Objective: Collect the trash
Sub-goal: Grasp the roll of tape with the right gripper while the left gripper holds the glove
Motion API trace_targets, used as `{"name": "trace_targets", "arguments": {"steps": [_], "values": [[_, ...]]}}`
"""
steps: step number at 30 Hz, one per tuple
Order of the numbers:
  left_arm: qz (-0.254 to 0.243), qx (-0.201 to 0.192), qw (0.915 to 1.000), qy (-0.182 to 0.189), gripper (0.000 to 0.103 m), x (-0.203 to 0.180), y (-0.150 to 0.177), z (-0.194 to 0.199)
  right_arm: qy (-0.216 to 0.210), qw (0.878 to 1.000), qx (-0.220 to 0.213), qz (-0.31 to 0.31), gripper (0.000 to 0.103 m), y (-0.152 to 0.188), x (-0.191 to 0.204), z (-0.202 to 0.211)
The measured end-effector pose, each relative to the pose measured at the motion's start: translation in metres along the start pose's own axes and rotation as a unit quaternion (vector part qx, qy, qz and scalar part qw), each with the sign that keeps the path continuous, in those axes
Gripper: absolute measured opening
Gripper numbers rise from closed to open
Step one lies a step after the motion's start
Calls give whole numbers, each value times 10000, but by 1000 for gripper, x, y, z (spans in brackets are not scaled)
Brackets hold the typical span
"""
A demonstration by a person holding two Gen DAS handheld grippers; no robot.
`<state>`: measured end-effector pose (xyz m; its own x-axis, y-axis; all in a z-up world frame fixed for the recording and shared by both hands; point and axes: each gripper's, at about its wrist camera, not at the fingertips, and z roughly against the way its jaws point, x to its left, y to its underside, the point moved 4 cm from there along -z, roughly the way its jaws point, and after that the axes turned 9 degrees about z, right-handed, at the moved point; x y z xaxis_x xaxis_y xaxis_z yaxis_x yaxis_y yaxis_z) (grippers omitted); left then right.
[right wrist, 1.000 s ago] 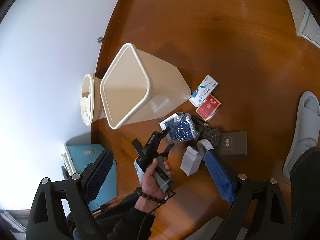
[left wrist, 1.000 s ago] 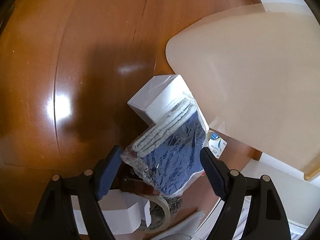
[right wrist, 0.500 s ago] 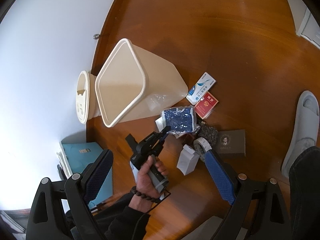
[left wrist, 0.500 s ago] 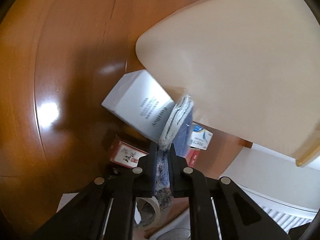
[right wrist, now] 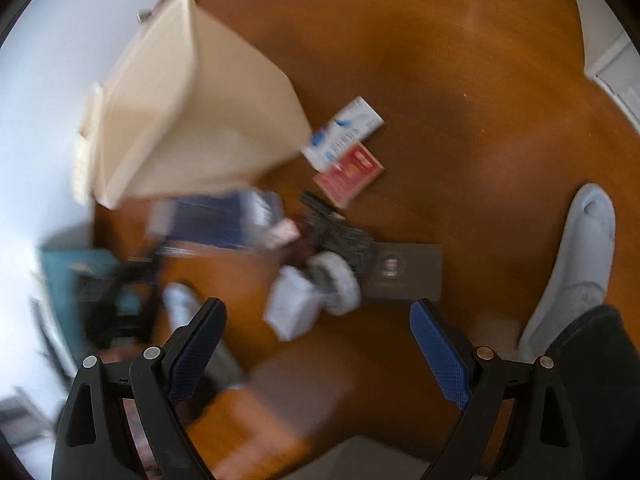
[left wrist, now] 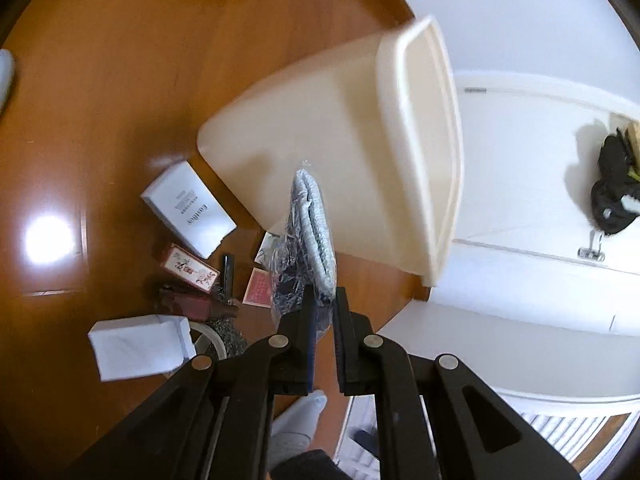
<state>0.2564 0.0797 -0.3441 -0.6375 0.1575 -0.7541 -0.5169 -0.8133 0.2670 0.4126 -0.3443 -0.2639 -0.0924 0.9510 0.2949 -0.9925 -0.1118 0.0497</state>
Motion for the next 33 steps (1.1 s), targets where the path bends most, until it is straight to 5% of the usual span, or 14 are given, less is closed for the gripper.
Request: {"name": "trace_targets", "arguments": {"steps": [6,8,16,18,20,22,26,33], "values": [[-48,-331,9994,-10,7,11,3,50,1568,9750,134,1571,93,21,16,-94],[47,-375,9993,-4,7,16,-1,53,1594,9756,239,1489,83,32,13,-116],[286,-347,9989,-110,7,39,-11,52,1885,9715,238,1417,80,39,19,-164],[334,-347,9988,-114,7,43,-12,50,2088,9658,384,1486,70,36,19,-179],[365,-346,9987,-121,7,44,-11,52,2025,9670,490,1465,36,34,18,-190],[362,-345,9986,-154,7,44,-10,54,1942,9674,676,1477,19,36,20,-200],[331,-371,9986,-164,7,40,-9,57,1704,9737,532,1415,16,34,20,-180],[124,-343,9993,-6,7,14,1,63,1542,9750,230,1584,15,30,20,-87]]}}
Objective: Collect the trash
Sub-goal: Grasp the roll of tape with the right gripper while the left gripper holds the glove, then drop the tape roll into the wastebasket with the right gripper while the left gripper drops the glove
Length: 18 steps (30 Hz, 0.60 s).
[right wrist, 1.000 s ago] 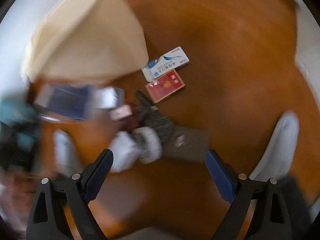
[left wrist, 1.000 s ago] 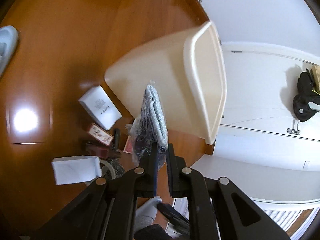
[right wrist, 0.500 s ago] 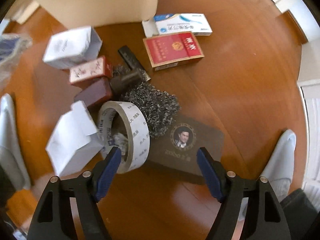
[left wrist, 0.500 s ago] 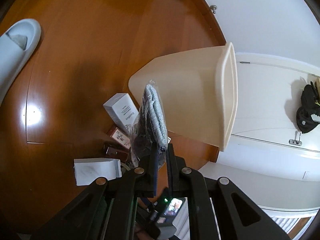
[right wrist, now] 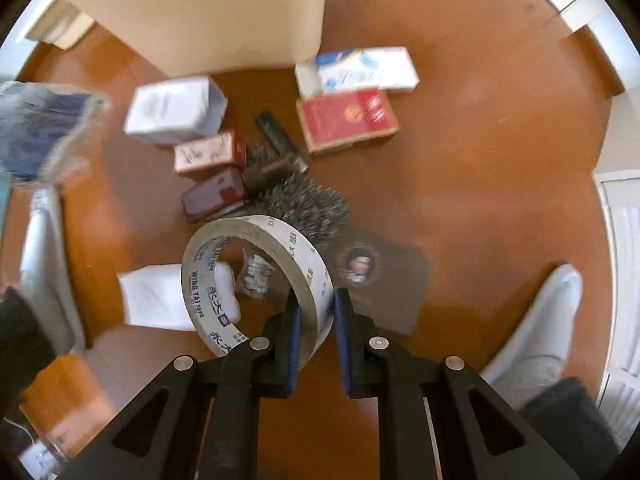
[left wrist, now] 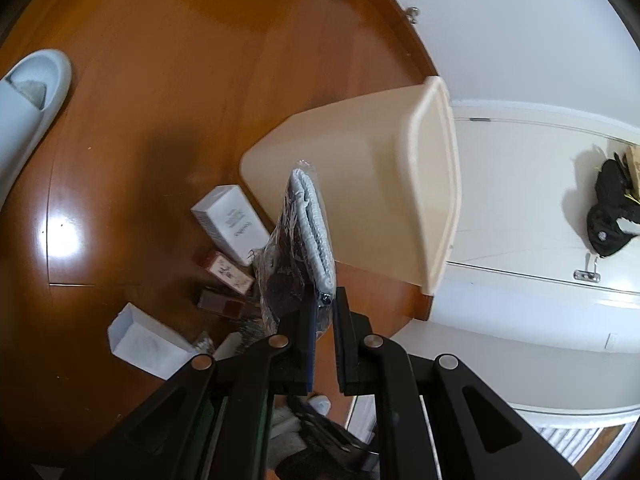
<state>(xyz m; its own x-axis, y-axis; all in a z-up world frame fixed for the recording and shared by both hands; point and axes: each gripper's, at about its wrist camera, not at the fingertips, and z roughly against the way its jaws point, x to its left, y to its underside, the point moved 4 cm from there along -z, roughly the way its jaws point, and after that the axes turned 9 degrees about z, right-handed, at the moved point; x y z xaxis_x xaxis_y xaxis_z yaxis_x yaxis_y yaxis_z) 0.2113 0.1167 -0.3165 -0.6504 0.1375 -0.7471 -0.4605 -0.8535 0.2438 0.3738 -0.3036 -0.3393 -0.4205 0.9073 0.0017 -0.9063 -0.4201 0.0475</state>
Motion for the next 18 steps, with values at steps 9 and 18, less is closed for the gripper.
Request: {"name": "trace_targets", "arguments": {"steps": [9,18], "values": [[-40,-4,9996,295,7,-12,14,23,-226,9927,-1130,-344,15,-47,-43,155],[126,88,9998,137,7,9,17,11,52,9921,-1238,197,15,-231,4,187]]}}
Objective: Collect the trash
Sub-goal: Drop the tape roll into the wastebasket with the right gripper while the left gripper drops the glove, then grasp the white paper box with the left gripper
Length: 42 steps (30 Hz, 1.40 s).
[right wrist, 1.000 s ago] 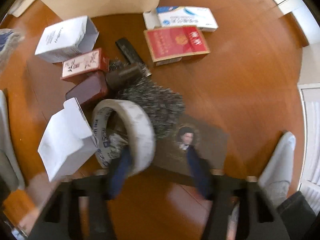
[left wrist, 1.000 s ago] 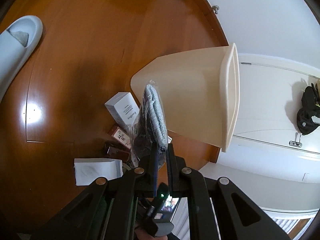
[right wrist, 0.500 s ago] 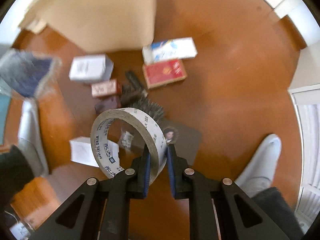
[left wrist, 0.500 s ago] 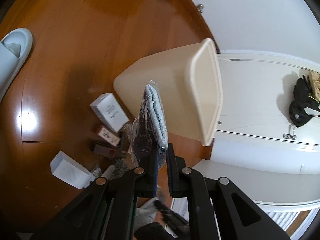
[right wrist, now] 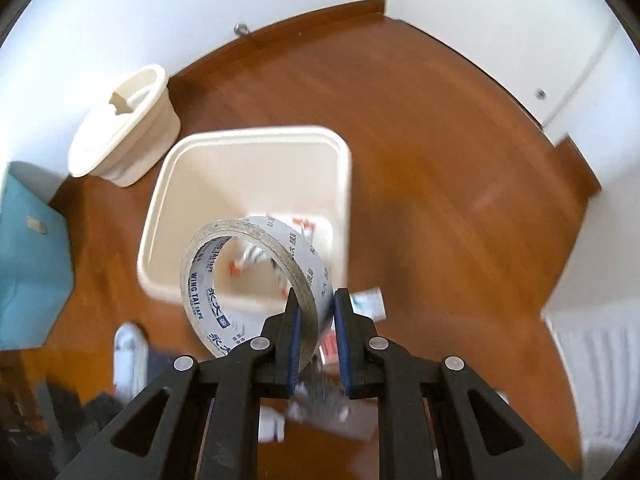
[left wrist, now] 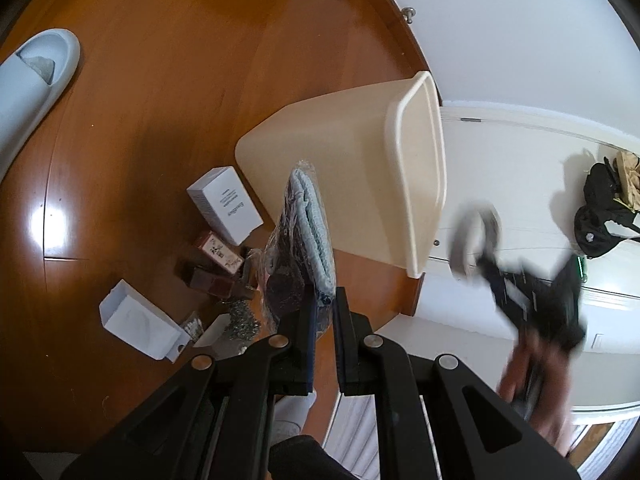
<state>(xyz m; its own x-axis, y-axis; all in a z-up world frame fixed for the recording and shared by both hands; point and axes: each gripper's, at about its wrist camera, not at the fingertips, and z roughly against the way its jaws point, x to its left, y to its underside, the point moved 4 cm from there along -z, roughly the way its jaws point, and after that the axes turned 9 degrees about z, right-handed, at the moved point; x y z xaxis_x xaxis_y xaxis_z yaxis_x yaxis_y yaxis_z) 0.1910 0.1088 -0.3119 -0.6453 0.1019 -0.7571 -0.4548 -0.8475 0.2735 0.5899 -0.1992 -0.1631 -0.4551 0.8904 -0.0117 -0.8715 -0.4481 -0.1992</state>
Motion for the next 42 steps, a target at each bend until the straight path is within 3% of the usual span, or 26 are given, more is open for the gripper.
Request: {"name": "trace_targets", "arguments": {"steps": [5,10,13,15,17,22,26,29,31,34,36,38,42], "values": [[-122,-86,9997,-172,7,2,-7,-3,479,9955,699,421,15,-49,36,-91],[-223,-60,9993,-298,7,4,-10,-11,305,9883,1361,617,18,-57,53,-151],[-300,-27,9989,-357,7,3,-7,-14,265,9882,1345,677,33,-63,56,-161],[-411,-43,9982,-426,7,0,-6,-13,211,9902,1242,606,52,-65,56,-156],[-508,-72,9976,-463,7,-5,-5,-10,182,9928,1047,547,58,-61,54,-139],[-934,-165,9947,-404,7,-38,1,5,-703,9975,-60,23,60,-27,24,-26],[-1441,-213,9892,-135,7,-90,11,15,-1365,9858,-801,-557,77,61,-8,84],[-1687,-151,9855,100,7,-133,14,13,-1738,9733,-1131,-980,78,117,-31,126],[-1869,-121,9822,178,7,-167,9,3,-1858,9616,-1467,-1389,78,147,-52,141],[-2094,-208,9776,7,7,-206,-8,-21,-1465,9584,-1735,-1726,78,172,-83,135],[-2129,-253,9764,-244,7,-218,-25,-46,-1572,9564,-1425,-2006,78,180,-98,116],[-2113,-301,9751,-596,7,-222,-42,-77,-1964,9428,-1420,-2291,78,179,-110,106],[-1752,-177,9747,-1378,9,-202,-69,-131,-2161,9325,-1386,-2540,78,176,-122,105]]}}
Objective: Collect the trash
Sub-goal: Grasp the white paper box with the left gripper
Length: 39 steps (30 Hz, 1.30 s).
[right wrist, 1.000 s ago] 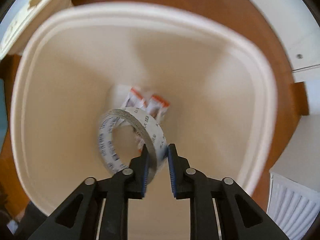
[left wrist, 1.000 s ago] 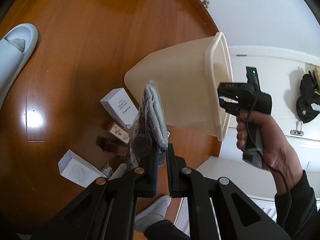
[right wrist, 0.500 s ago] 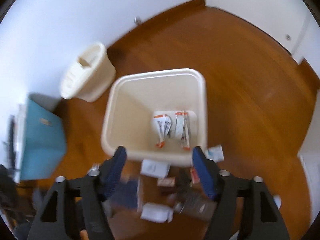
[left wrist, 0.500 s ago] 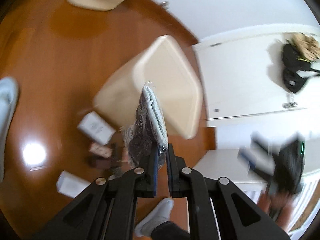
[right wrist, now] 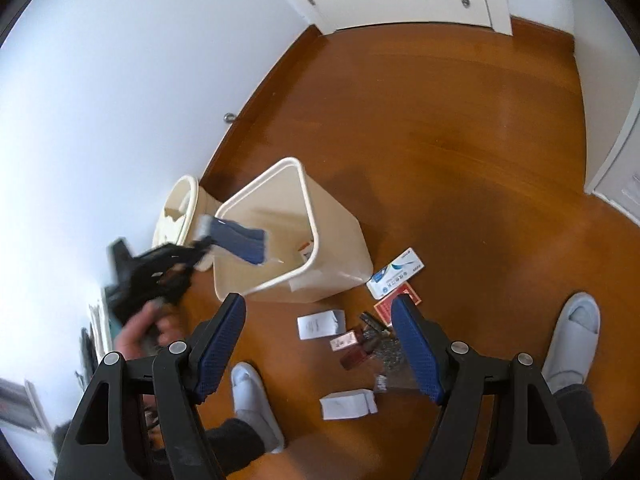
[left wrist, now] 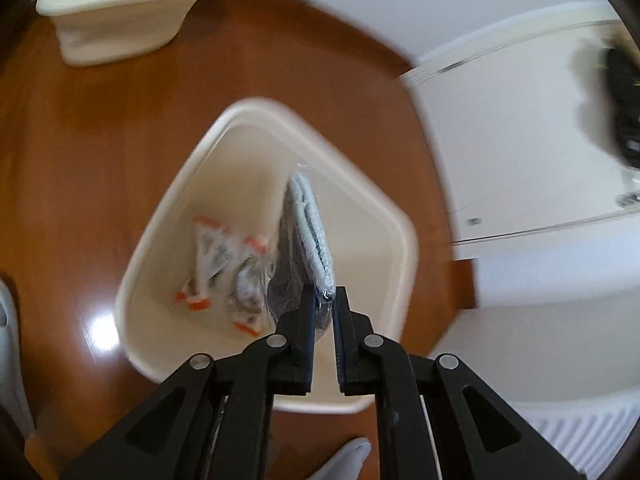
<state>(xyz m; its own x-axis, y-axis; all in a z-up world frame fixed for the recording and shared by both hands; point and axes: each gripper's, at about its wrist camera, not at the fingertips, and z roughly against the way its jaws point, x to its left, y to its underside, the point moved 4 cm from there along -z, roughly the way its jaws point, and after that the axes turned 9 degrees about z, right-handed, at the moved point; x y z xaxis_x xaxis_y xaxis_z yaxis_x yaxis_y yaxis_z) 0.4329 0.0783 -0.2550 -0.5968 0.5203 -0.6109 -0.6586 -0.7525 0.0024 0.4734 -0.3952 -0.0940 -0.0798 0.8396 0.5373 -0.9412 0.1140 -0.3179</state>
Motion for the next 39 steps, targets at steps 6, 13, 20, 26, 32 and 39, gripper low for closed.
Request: {"name": "trace_targets", "arguments": {"steps": [6,13,20,26,32,39], "values": [[-143,-38,9985,-530,35,6,-4,-18,-153,9998,133,-9,78,-3,1,-2],[-615,-129,9978,-212,68,29,49,49,-224,9989,332,-237,78,11,-4,-19],[2014,665,9753,-623,74,186,172,12,-377,9978,497,-213,78,25,13,-32],[4185,539,9009,-1012,74,280,243,-43,-415,9975,547,-164,78,31,17,-33],[4123,319,8973,-1545,86,287,234,-78,-430,9970,570,-287,78,25,5,-29],[4079,59,8837,-2296,92,263,241,-88,-495,9945,812,-448,78,33,0,-38]]}}
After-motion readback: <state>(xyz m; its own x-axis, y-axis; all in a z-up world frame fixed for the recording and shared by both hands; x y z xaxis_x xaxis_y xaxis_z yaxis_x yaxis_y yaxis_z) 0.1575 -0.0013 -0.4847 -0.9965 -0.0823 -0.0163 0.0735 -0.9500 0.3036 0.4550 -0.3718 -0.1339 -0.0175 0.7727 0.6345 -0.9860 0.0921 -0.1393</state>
